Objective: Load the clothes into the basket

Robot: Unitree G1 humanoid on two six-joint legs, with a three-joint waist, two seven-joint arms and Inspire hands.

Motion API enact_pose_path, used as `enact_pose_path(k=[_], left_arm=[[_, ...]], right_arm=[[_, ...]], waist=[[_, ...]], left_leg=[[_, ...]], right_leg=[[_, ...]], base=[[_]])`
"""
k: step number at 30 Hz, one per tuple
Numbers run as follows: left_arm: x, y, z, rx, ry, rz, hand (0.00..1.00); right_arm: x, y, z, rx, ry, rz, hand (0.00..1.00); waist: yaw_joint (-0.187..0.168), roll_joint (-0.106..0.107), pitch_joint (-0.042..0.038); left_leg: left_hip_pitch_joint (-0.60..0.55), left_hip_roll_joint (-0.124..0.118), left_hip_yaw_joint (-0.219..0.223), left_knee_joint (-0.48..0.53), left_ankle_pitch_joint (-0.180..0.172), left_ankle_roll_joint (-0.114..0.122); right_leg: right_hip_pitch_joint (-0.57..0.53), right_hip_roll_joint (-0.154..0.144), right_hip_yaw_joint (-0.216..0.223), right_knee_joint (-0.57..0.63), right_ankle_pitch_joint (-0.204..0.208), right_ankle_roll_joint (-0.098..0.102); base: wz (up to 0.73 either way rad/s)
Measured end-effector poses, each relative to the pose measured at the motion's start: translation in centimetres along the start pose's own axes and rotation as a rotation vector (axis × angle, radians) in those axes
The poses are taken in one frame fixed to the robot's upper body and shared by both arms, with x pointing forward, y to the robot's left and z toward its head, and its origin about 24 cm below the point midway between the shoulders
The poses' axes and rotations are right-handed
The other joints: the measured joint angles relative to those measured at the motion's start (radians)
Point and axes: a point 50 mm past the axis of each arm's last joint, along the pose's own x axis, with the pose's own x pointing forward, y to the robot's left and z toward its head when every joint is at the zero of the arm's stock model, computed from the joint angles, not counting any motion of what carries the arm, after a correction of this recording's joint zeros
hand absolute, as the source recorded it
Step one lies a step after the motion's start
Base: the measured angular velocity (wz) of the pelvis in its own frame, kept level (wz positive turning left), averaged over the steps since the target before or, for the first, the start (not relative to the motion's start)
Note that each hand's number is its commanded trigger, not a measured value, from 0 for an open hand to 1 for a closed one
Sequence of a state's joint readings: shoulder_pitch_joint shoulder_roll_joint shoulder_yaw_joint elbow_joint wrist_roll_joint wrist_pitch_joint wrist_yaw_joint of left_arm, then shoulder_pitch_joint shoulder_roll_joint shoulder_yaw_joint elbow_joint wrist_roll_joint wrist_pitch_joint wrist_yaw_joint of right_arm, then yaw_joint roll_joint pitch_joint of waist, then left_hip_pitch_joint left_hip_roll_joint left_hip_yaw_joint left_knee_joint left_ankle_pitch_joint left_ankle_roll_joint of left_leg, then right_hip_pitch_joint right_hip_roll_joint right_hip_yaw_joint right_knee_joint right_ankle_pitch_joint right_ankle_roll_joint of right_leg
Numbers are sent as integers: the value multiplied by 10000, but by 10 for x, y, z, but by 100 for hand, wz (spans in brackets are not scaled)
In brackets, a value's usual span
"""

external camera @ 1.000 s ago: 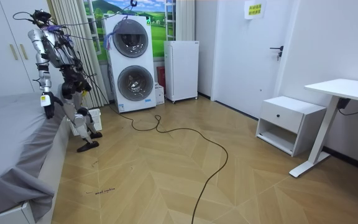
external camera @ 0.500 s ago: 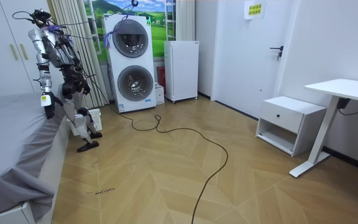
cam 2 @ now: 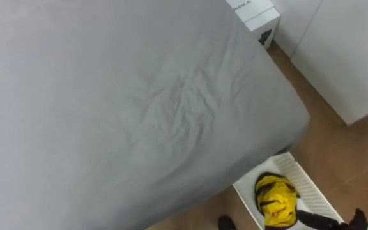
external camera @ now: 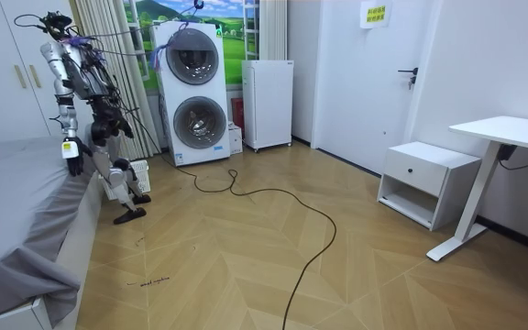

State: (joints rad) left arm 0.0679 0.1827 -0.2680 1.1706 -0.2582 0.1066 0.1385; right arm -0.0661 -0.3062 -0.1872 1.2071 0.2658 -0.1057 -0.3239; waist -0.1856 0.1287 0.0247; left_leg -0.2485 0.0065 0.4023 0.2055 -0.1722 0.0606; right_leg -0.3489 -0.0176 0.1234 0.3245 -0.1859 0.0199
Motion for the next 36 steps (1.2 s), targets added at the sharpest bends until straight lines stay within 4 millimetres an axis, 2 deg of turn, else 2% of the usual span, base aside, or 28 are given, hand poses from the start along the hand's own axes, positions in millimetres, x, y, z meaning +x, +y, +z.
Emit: enact_pose_path(k=[7,9,11,12,14,16,18,19,22,25,26,27,29,31,36], left_arm=[[0,1,-5,-101,138,-145,0],[0,2,-5,-66,97,-101,0],[-1,3,-7,79,61,-75,0],[-1,3,-7,142,-21,-50,0],[-1,5,-6,185,-136,5,0],[-1,8,-5,366,-229,164,0],[-1,7,-4,520,-346,218,0],[-1,6,-3,599,-447,253,0],[-2,4,1,544,-656,285,0],[-2,2,5,546,-900,380,0],[-2,1,6,515,-1016,378,0],[-2,2,6,459,-1064,395,0],[-2,2,8,407,-1147,407,0],[-2,3,8,342,-1193,428,0],[-2,0,8,80,-1232,400,0]], right_arm=[[-7,1,-28,-358,785,269,0],[-12,6,-39,-449,1060,654,0],[-14,8,-47,-704,1274,999,0],[-17,11,-51,-882,1378,1278,0],[-21,17,-60,-1042,1638,1666,0],[-27,27,-66,-998,1874,2158,0],[-33,40,-72,-1083,2135,2791,0],[-36,43,-76,-1301,2235,3082,0],[-40,51,-79,-1696,2255,3643,0],[-44,57,-82,-2343,2226,4201,0],[-45,59,-82,-2513,2187,4396,0],[-46,60,-83,-2678,2193,4545,0],[-47,61,-85,-2889,2287,4663,0],[-48,62,-87,-3077,2417,4750,0],[-49,63,-89,-3197,2541,4752,0]], waist=[[50,-177,-59],[287,-277,-79],[327,-331,-99],[423,-407,-139],[568,-557,-168],[587,-716,-239],[621,-860,-225],[747,-906,-211],[896,-962,-209],[1114,-1062,-188],[1177,-1092,-177],[1182,-1167,-129],[1271,-1213,-158],[1533,-1301,-140],[1837,-1306,-146]], left_leg=[[774,-26,-363,-93,-5,-9],[1106,7,-431,-206,-11,-20],[1405,-2,-621,-330,-12,-22],[1570,-28,-763,-382,-13,-24],[1729,-52,-993,-375,-19,-34],[1767,-73,-1258,-338,-16,-45],[1942,-194,-1621,-341,-8,-57],[2052,-196,-1697,-385,-8,-57],[2088,-223,-1924,-391,-7,-56],[2072,-354,-2197,-387,-5,-53],[2081,-367,-2268,-387,-5,-52],[2100,-390,-2421,-377,-5,-52],[2103,-404,-2589,-370,-5,-52],[2171,-410,-2705,-377,-6,-52],[2263,-407,-2855,-398,-9,-49]], right_leg=[[1105,-95,-470,-556,4,-10],[1554,-96,-574,-832,4,-12],[2009,-135,-827,-1047,21,-15],[2192,-144,-925,-1049,21,-15],[2471,-160,-1084,-1088,21,-15],[2736,-188,-1356,-1274,24,-22],[3157,-217,-1655,-1426,39,-24],[3319,-245,-1777,-1510,31,-16],[3508,-301,-2060,-1627,26,-7],[3711,-334,-2280,-1736,19,5],[3758,-346,-2373,-1744,18,6],[3845,-360,-2528,-1763,15,10],[3910,-364,-2647,-1749,15,11],[4013,-367,-2768,-1754,14,12],[4164,-381,-2946,-1760,15,12]], base=[[18],[14],[32],[28],[37],[45],[45],[29],[26],[25],[26],[28],[27],[18],[9]])
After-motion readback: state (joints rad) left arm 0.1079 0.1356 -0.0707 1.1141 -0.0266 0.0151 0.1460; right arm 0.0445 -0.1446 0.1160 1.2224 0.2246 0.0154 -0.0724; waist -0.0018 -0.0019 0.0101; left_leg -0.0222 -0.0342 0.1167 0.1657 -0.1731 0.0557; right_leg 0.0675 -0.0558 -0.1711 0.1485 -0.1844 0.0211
